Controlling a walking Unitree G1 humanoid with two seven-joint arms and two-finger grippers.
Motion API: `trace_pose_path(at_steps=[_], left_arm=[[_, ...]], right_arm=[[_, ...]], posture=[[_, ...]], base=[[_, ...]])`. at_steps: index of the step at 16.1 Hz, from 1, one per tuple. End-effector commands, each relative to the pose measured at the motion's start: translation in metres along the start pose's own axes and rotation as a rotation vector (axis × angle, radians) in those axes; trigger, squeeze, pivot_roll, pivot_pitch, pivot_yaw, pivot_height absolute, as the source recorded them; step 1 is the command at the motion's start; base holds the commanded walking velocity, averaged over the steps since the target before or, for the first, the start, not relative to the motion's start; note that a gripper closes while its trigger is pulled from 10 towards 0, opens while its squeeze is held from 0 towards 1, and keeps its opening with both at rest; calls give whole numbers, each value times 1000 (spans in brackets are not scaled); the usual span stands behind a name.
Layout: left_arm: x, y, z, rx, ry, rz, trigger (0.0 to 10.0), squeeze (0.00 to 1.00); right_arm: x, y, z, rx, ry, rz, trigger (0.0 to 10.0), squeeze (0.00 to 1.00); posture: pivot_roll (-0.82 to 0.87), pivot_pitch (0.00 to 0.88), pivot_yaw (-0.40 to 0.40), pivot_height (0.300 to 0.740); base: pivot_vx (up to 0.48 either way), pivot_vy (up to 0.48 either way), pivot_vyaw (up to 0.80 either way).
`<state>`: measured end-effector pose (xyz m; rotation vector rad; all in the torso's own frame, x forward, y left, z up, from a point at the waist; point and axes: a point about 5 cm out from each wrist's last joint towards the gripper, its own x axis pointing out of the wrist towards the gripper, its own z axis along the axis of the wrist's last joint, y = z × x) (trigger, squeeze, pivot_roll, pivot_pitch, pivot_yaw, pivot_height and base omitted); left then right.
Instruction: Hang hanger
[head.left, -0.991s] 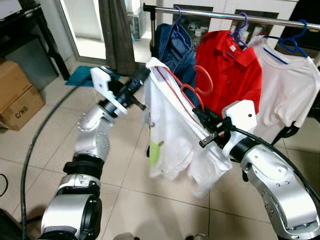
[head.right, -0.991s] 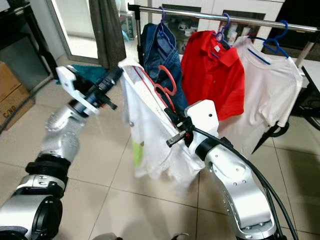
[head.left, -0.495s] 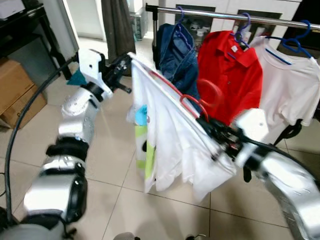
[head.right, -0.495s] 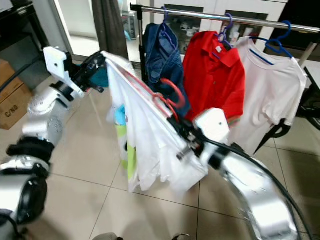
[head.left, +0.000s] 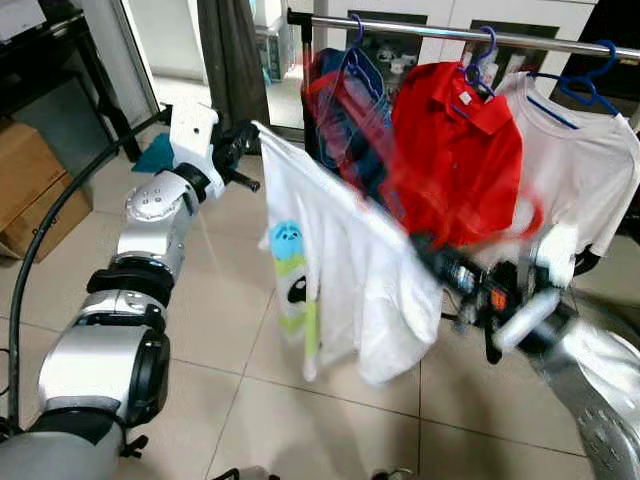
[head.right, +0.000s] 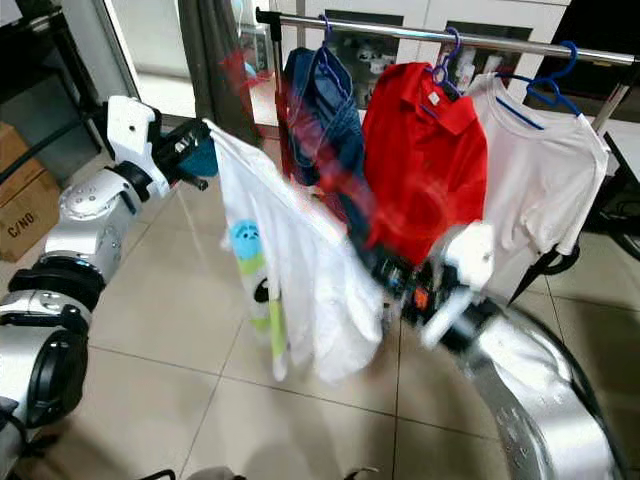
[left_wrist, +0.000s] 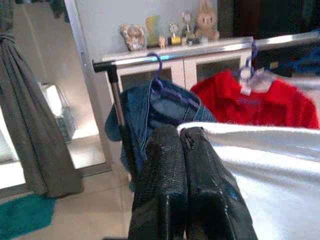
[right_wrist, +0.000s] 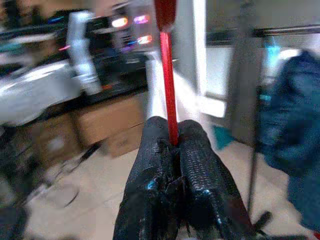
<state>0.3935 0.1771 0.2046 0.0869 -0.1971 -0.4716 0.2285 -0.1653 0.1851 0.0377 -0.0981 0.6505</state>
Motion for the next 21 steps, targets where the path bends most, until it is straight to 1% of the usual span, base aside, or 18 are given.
trace_pose_path(at_steps=[1,2,3,5,6,7,8,9,10,11,12,13,14,15,16,17,19,21], left_arm=[[2,-29,-6,-66,-47,-161,0,0],[2,-40,-10,-79,-50,-218,0,0],[1,-69,-19,-111,-46,-369,0,0],[-10,-113,-33,-134,-3,-615,0,0],[-14,-122,-38,-141,18,-627,0,0],[-14,-122,-39,-147,22,-614,0,0],[-17,-119,-43,-134,40,-574,0,0],[-20,-113,-45,-145,52,-517,0,0],[-21,-108,-46,-160,60,-456,0,0],[-23,-98,-49,-185,80,-333,0,0],[-27,-89,-53,-217,96,-199,314,0],[-32,-83,-57,-234,115,-105,10000,0],[-36,-80,-61,-254,144,-47,10000,0],[-38,-80,-62,-276,152,-33,10000,0],[-42,-83,-62,-306,130,4,10000,0],[-43,-88,-61,-286,108,93,10000,0],[-42,-92,-59,-271,80,125,10000,0],[-42,-92,-58,-280,85,167,10000,0]], right_arm=[[8,-16,-6,82,-6,-232,0,0],[11,-17,-7,115,-18,-279,0,0],[15,-25,-11,186,-43,-402,0,0],[17,-41,-19,262,-63,-561,0,0],[15,-48,-20,258,-66,-627,0,0],[14,-50,-20,263,-69,-646,0,0],[13,-51,-20,315,-90,-659,0,0],[12,-51,-21,308,-69,-663,0,0],[11,-50,-26,265,-16,-644,0,0],[9,-45,-39,217,93,-622,4824,0],[4,-42,-52,186,176,-623,10000,0],[-4,-37,-64,160,258,-626,10000,0],[-12,-35,-75,182,315,-669,10000,0],[-16,-36,-79,179,335,-689,10000,0],[-21,-35,-83,180,354,-718,10000,0],[-24,-34,-84,143,351,-748,10000,0],[-23,-33,-81,163,315,-756,10000,0],[-23,-35,-78,163,298,-772,10000,0]], posture=[[-15,0,56,740],[-15,0,56,740],[-12,0,53,740],[-7,0,50,740],[-7,0,51,740],[-7,0,51,740],[-3,0,50,740],[-3,0,53,740],[-3,0,53,740],[-1,0,57,740],[-1,0,61,740],[-2,0,64,740],[-3,0,67,740],[-7,0,70,740],[-9,0,74,740],[-7,0,81,740],[-14,0,79,740],[-14,0,77,740]], base=[[0,0,0],[0,0,0],[0,0,0],[0,0,0],[0,0,0],[0,0,0],[0,0,0],[0,0,0],[0,0,0],[0,0,0],[0,0,0],[0,0,0],[0,0,-800],[0,0,-800],[0,0,-800],[0,0,-800],[0,0,-800],[0,0,-800]])
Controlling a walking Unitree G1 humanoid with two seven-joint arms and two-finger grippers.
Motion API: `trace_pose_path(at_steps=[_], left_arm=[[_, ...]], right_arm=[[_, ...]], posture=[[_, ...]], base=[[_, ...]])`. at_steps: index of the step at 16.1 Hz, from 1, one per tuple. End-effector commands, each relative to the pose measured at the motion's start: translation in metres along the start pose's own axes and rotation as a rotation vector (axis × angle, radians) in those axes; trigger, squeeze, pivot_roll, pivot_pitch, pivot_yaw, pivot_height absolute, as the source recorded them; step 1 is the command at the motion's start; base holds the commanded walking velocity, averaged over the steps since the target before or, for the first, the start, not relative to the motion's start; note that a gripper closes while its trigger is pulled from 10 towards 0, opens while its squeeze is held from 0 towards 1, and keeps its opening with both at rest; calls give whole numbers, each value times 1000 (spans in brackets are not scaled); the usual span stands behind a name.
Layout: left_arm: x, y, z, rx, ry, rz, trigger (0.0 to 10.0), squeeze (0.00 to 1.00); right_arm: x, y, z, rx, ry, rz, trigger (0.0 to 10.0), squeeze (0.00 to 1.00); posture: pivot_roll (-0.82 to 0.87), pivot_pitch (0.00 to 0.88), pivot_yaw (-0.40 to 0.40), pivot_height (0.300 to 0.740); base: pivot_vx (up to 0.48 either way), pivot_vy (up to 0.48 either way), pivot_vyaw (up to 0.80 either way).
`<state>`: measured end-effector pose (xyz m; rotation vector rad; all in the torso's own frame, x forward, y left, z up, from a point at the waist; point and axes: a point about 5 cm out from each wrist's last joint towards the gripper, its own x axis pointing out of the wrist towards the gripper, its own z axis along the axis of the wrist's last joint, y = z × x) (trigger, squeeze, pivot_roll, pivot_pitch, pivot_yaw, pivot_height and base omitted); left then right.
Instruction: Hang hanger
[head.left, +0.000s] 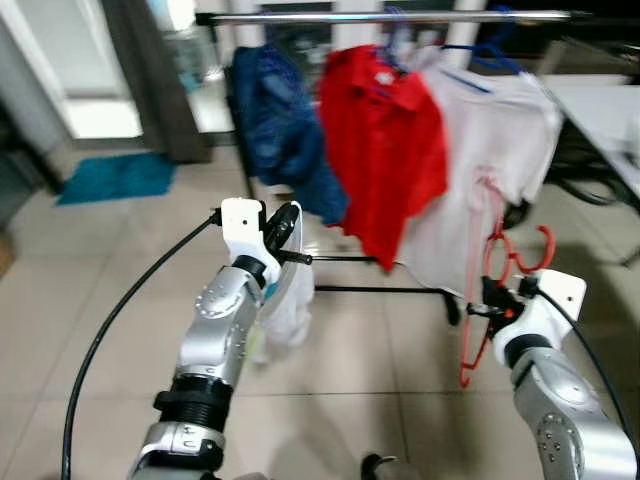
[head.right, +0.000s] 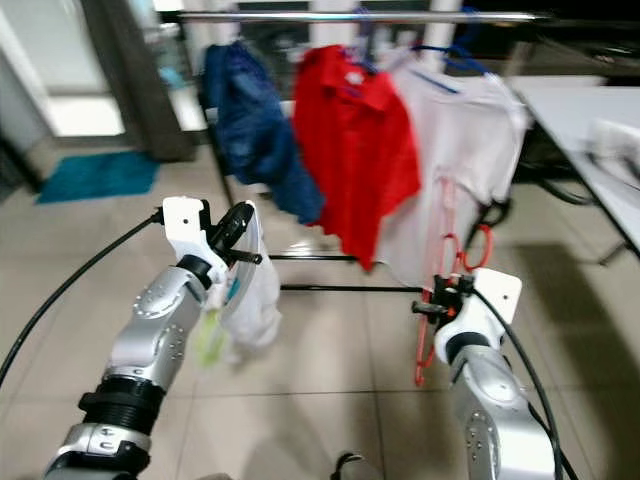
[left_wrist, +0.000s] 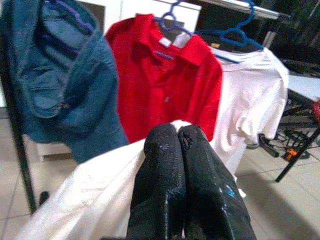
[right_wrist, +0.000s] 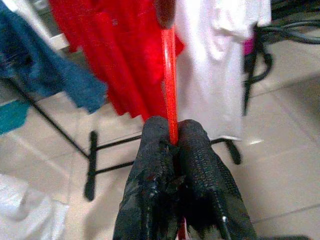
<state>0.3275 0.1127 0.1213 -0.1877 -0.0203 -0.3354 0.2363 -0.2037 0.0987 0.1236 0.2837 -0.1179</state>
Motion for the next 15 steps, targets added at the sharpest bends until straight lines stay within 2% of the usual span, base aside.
trace_pose_path(at_steps=[1,2,3,4,6,9,15], left_arm=[[1,5,8,44,-17,40,10000,0],[-1,10,3,22,44,116,10000,0],[-3,12,-1,9,70,139,10000,0],[-4,10,1,-33,42,103,10000,0],[-4,10,4,-28,28,93,10000,0],[-5,8,4,-53,34,62,10000,0],[-1,7,5,-72,54,46,10000,0]], right_arm=[[0,3,8,21,-42,4,10000,0],[0,4,10,58,-55,-1,10000,0],[0,6,10,62,-63,-2,10000,0],[1,8,9,67,-63,3,10000,0],[1,13,6,85,-55,15,10000,0],[1,20,5,58,-51,42,10000,0],[2,19,6,43,-52,40,10000,0]], posture=[[-10,0,79,740],[-4,0,86,740],[1,0,89,740],[12,0,85,740],[23,0,84,740],[25,0,82,740],[12,0,92,740]], base=[[0,0,-800],[0,0,-800],[0,0,-800],[0,0,-800],[0,0,-800],[0,0,-800],[0,0,-800]])
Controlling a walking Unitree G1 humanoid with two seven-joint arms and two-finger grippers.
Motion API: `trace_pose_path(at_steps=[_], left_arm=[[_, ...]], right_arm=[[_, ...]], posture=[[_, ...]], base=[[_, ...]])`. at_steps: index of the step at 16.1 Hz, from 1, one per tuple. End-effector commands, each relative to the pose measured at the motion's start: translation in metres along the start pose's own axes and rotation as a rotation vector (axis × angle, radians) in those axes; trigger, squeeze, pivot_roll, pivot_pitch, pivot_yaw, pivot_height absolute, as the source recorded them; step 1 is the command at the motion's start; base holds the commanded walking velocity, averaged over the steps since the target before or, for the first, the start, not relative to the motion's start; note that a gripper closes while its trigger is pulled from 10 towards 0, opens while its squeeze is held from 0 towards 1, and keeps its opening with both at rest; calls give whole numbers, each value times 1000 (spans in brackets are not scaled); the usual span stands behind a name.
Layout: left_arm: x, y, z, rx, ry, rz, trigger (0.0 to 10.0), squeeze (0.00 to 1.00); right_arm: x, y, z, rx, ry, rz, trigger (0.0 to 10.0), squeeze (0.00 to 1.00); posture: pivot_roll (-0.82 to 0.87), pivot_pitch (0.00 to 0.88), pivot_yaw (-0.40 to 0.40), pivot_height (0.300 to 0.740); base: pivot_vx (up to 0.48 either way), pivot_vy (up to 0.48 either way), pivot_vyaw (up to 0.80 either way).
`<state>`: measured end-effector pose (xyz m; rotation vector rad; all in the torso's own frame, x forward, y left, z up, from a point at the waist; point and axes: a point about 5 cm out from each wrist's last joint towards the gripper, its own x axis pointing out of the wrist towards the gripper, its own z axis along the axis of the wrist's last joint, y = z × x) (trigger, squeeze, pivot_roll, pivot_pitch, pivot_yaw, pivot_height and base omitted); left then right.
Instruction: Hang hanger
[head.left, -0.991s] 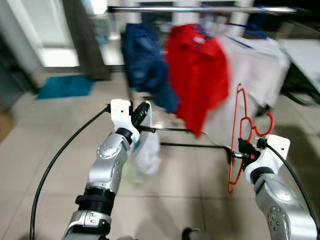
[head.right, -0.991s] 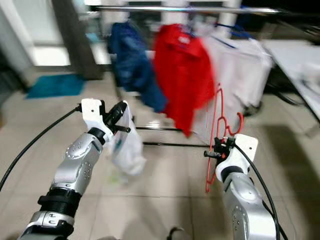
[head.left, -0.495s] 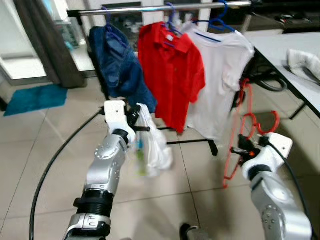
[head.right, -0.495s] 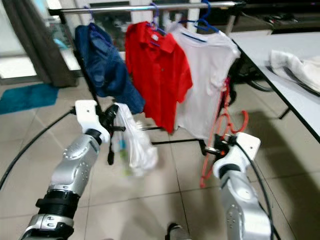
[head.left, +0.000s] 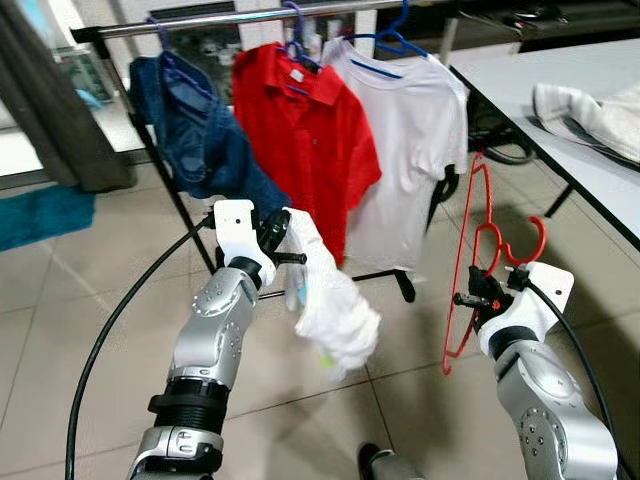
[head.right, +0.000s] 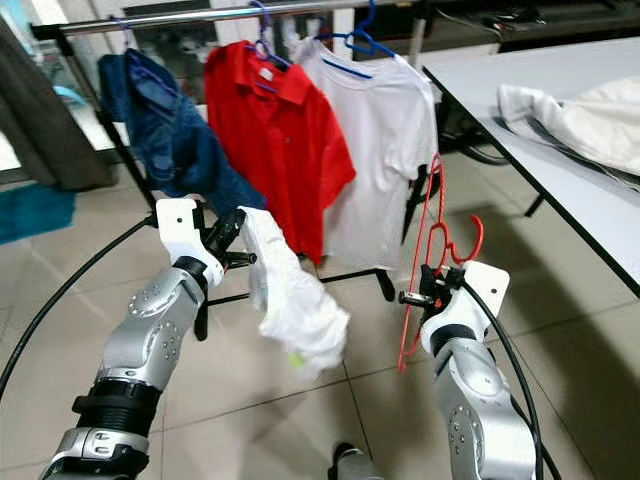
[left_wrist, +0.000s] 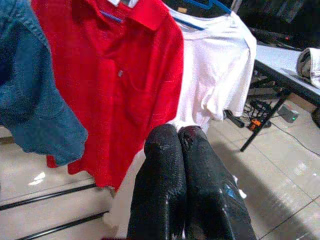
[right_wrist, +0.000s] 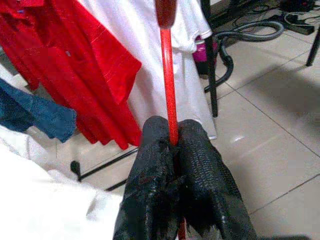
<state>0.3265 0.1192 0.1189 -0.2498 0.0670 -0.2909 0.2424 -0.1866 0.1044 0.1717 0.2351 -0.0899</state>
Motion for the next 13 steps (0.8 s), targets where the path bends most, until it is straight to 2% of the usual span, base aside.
trace_pose_path(at_steps=[1,5,6,7,8,11,12,13], left_arm=[[2,1,6,11,-9,0,10000,0],[4,4,6,5,0,32,10000,0],[5,3,6,-19,0,19,10000,0],[6,-2,5,-91,-1,-47,10000,0],[6,-9,6,-156,-6,-118,10000,0],[6,-3,7,-136,-10,-69,10000,0],[6,1,0,12,48,-46,10000,0],[6,2,-3,26,68,-34,10000,0]], right_arm=[[-1,0,2,7,-10,3,10000,0],[-3,-2,2,17,-11,-14,10000,0],[-4,-2,3,19,-16,-17,10000,0],[-3,0,6,36,-38,-11,10000,0],[-1,-3,12,16,-97,-52,10000,0],[2,-5,12,30,-93,-67,10000,0],[2,-4,13,1,-90,-52,10000,0],[2,-3,12,-14,-89,-34,10000,0]], posture=[[12,0,94,740],[-2,0,110,740],[-3,0,112,740],[-2,0,112,740],[2,0,112,740],[4,0,110,740],[4,0,108,740],[3,0,107,740]], base=[[0,0,-800],[0,0,-800],[0,0,-800],[0,0,-800],[0,0,-800],[0,0,-800],[0,0,-800],[0,0,-800]])
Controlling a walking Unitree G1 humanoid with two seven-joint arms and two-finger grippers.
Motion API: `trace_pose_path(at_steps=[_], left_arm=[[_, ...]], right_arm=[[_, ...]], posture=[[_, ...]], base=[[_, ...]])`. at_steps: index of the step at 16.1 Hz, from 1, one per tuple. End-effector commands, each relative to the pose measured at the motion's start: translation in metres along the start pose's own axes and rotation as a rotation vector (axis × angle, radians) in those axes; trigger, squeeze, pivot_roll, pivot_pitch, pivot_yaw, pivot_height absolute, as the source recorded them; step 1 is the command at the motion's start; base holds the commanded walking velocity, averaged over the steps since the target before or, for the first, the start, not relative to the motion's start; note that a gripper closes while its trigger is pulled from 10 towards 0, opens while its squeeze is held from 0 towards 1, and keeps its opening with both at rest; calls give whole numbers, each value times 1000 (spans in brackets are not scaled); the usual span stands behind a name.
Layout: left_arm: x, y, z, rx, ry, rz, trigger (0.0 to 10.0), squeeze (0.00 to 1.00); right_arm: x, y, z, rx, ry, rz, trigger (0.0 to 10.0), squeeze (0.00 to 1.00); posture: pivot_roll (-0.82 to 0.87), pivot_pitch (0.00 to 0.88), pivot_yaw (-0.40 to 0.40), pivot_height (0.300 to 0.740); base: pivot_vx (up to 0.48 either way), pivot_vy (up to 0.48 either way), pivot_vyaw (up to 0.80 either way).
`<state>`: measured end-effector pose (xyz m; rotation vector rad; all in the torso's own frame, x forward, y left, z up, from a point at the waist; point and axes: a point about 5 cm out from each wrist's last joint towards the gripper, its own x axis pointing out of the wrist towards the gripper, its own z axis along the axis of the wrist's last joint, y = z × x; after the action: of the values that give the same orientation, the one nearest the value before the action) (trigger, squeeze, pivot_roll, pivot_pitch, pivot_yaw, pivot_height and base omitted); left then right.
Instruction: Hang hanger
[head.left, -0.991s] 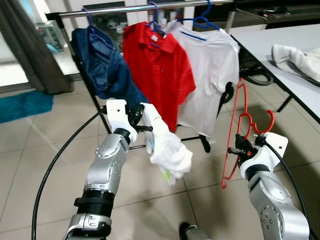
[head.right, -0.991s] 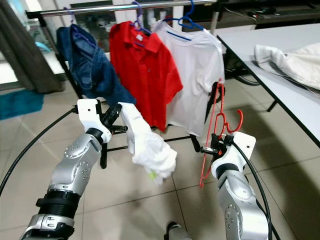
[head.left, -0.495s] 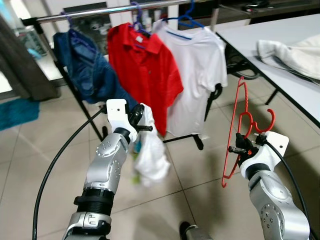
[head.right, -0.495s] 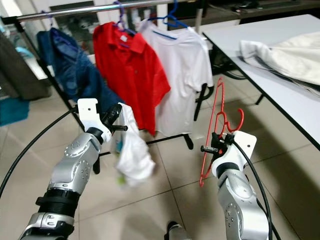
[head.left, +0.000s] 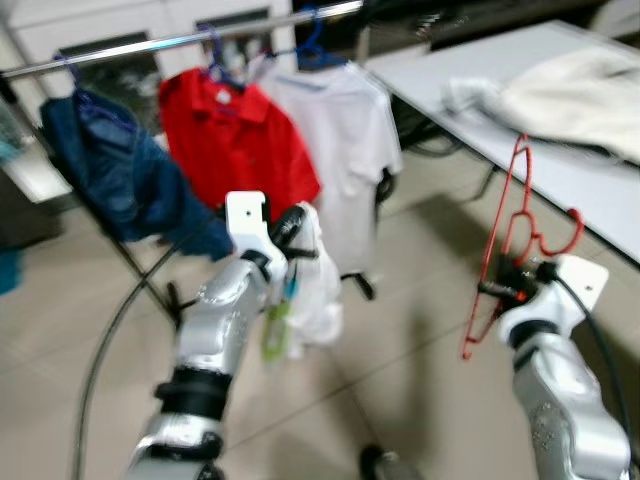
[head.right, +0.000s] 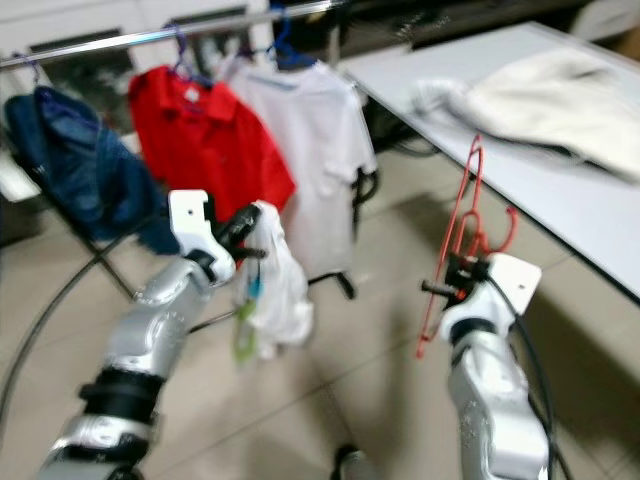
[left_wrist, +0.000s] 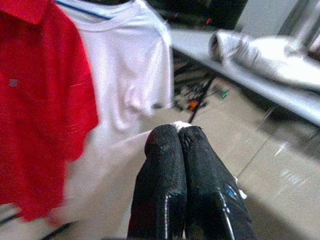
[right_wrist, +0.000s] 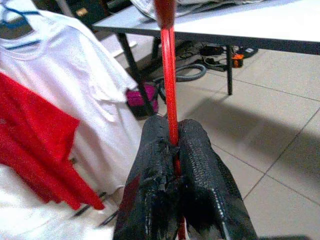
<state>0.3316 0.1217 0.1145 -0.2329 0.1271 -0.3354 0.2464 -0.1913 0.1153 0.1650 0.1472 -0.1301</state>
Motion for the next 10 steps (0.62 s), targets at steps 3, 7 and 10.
trace_pose_path(at_steps=[3,7,10], left_arm=[[1,0,2,-8,-15,11,10000,0],[-3,-5,3,149,-14,-62,10000,0],[-6,2,6,212,-7,-44,10000,0]], right_arm=[[1,-3,2,-35,-16,-20,10000,0],[1,-3,0,-39,6,-6,10000,0],[1,-6,0,-11,-1,-41,10000,0]], posture=[[-3,0,100,740],[-10,0,93,740],[-13,0,95,740]], base=[[0,0,-800],[0,0,-797],[0,0,-800]])
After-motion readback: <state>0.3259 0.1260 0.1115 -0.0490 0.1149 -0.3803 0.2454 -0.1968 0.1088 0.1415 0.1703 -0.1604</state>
